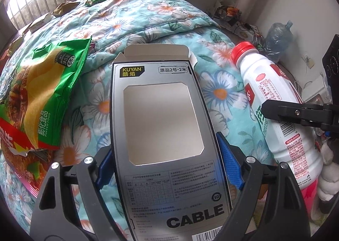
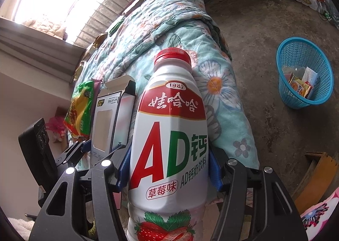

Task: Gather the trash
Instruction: 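Lift and carry the CABLE box and AD bottle with both tools toward the wastebasket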

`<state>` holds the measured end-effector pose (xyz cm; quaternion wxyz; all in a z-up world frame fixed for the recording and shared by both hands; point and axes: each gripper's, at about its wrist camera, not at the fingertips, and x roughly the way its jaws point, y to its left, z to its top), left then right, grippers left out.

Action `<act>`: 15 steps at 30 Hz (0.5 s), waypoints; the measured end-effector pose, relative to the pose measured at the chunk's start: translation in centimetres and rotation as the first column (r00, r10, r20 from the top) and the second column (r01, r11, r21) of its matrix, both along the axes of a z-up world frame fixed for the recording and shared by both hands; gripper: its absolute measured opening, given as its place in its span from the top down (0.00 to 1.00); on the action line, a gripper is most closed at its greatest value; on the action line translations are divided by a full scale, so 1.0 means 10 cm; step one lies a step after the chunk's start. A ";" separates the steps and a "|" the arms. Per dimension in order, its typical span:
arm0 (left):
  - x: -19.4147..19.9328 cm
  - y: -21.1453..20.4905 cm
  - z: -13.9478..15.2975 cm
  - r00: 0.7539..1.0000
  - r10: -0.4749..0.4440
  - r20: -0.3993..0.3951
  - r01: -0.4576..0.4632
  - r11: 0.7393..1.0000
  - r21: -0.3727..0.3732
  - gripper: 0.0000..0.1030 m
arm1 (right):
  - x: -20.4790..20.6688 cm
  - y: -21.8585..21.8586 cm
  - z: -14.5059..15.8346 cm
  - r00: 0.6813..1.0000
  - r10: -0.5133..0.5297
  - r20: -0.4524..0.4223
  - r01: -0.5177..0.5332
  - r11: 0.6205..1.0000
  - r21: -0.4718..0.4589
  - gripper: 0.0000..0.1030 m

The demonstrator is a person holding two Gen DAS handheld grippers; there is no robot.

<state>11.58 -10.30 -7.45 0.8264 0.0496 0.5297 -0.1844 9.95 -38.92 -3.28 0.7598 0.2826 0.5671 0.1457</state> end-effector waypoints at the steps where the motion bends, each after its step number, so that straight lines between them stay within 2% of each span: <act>1: 0.00 0.00 0.00 1.000 0.000 0.001 0.000 1.000 -0.001 0.22 | 0.00 0.00 0.00 1.000 -0.003 0.002 0.003 1.000 0.001 0.44; 15: -0.06 -0.01 0.09 0.999 -0.010 0.039 0.010 1.000 -0.001 0.22 | -0.05 -0.04 0.05 0.999 -0.026 0.027 0.026 1.000 0.017 0.44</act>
